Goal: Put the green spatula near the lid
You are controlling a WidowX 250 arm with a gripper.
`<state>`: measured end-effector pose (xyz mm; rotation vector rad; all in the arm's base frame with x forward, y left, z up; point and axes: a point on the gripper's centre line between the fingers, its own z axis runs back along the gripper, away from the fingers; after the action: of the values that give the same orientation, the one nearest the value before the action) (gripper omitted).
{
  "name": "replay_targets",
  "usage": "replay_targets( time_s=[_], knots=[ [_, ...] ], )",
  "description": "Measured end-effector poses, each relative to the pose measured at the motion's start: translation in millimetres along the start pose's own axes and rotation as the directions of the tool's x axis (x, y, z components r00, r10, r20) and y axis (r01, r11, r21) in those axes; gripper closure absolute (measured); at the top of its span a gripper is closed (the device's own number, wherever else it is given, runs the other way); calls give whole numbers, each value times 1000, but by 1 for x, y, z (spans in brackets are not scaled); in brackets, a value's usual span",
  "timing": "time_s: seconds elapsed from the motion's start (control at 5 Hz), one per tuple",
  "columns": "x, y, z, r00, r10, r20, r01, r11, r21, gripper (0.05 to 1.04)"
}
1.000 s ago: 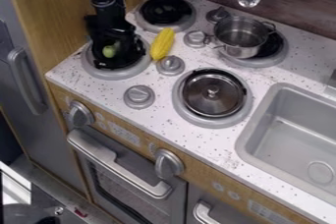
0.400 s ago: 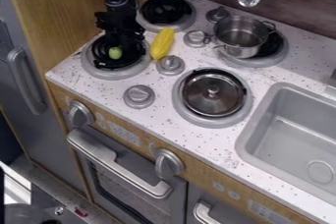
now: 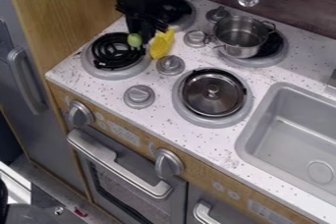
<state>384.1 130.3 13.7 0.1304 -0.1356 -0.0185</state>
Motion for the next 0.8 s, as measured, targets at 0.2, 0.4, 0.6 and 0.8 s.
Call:
replay_targets(
  time_s=[0.2,0.4,0.6,0.8],
  knots=[
    [-11,-37,-9,1000,0,-30,-2,998,-59,770],
    [-25,-58,-20,998,23,-56,-29,994,-106,770],
    [-37,-64,-29,997,37,-74,-46,991,-123,711],
    [-37,-65,-31,996,37,-76,-46,991,-123,398]
  ],
)
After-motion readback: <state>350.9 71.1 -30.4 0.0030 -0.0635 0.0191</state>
